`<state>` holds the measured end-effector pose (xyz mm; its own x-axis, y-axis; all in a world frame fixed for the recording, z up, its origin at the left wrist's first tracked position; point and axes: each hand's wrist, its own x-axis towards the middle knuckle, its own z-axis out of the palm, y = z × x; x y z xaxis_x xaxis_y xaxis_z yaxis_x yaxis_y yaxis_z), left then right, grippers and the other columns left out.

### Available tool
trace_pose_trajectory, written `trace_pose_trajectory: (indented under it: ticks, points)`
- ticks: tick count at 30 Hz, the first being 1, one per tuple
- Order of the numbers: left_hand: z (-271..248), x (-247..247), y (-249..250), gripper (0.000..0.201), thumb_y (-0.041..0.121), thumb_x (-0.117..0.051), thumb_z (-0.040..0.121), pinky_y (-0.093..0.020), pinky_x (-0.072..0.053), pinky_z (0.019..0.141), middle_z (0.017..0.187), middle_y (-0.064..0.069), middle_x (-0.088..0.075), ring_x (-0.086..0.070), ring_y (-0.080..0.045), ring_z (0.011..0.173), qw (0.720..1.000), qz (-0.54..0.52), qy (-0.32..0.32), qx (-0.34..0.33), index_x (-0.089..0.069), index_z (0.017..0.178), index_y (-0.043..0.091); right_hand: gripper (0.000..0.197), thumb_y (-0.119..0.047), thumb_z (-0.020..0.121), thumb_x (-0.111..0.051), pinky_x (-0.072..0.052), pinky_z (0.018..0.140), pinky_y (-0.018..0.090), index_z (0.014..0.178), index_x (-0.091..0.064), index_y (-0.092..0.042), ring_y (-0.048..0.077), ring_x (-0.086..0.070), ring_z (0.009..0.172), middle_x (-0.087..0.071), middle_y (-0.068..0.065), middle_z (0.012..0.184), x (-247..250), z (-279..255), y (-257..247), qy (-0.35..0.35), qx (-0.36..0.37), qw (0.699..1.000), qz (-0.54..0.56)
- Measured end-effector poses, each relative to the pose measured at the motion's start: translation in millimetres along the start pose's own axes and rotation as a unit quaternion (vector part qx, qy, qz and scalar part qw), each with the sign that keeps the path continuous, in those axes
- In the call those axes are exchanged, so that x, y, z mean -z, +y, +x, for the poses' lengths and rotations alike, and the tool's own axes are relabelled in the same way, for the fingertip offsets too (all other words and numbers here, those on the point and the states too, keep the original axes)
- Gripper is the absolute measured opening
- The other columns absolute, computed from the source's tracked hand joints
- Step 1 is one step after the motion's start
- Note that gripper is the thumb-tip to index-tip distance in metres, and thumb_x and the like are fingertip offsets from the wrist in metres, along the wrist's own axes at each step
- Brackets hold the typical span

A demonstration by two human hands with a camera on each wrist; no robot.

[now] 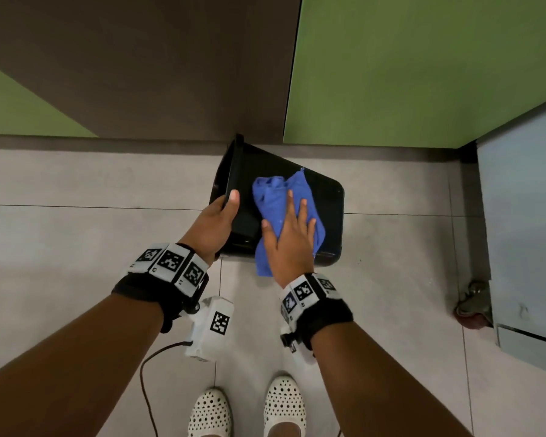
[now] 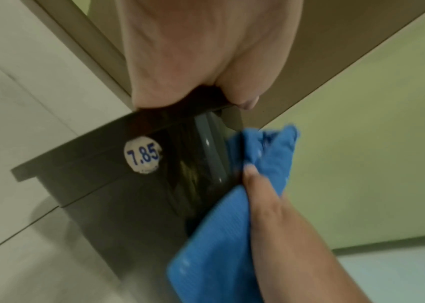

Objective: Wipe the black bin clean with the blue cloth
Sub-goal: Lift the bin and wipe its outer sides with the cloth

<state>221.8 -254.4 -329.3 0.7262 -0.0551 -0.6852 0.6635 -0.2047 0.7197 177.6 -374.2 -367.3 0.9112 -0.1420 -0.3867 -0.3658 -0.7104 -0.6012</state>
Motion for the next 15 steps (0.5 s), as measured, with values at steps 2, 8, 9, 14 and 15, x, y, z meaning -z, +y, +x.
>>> trace_pose_trajectory:
  ticks: [2, 8, 9, 14, 15]
  points:
    - [-1, 3, -4, 0.043, 0.042, -0.032, 0.097, -0.021, -0.050, 0.084, 0.121, -0.004, -0.063, -0.063, -0.009, 0.098, 1.000, 0.015, 0.002, -0.004, -0.053, 0.125, 0.017, 0.062, -0.032, 0.098, -0.035, -0.002, 0.120, 0.039, 0.149, -0.004, -0.014, 0.021, -0.004, 0.148, -0.008, 0.005, 0.160, 4, 11, 18, 0.022, -0.054, 0.998, 0.006]
    - [-1, 7, 0, 0.033, 0.038, -0.030, 0.098, -0.044, -0.036, 0.111, 0.131, -0.004, -0.055, -0.050, -0.021, 0.122, 0.998, 0.048, -0.014, -0.031, -0.046, 0.126, 0.027, 0.063, -0.031, 0.097, -0.039, -0.029, 0.111, 0.043, 0.150, -0.006, -0.020, 0.036, -0.046, 0.128, -0.048, 0.022, 0.136, 27, 27, 55, 0.102, -0.281, 0.925, 0.235]
    - [0, 7, 2, 0.032, 0.036, -0.030, 0.099, -0.044, -0.036, 0.111, 0.130, -0.006, -0.055, -0.051, -0.022, 0.121, 0.998, 0.050, -0.014, -0.032, -0.046, 0.125, 0.026, 0.067, -0.036, 0.095, -0.040, -0.026, 0.113, 0.046, 0.149, -0.004, -0.022, 0.035, -0.047, 0.126, -0.053, 0.019, 0.132, 31, 32, 55, 0.138, -0.293, 0.915, 0.242]
    - [5, 2, 7, 0.025, 0.031, -0.034, 0.097, -0.044, -0.043, 0.100, 0.107, -0.014, -0.059, -0.056, -0.031, 0.103, 0.997, 0.063, 0.038, -0.001, -0.052, 0.101, 0.014, 0.056, -0.016, 0.095, -0.047, -0.026, 0.095, 0.006, 0.146, -0.026, -0.024, 0.017, -0.051, 0.119, -0.053, 0.009, 0.137, 56, 19, 21, 0.253, -0.094, 0.937, 0.221]
    - [7, -1, 8, 0.025, 0.030, -0.035, 0.097, -0.041, -0.043, 0.094, 0.100, -0.013, -0.058, -0.055, -0.029, 0.096, 0.997, 0.060, 0.051, -0.005, -0.052, 0.097, 0.012, 0.052, -0.017, 0.096, -0.046, -0.027, 0.089, 0.004, 0.145, -0.029, -0.022, 0.015, -0.051, 0.117, -0.053, 0.009, 0.137, 59, 16, 11, 0.246, -0.054, 0.944, 0.211]
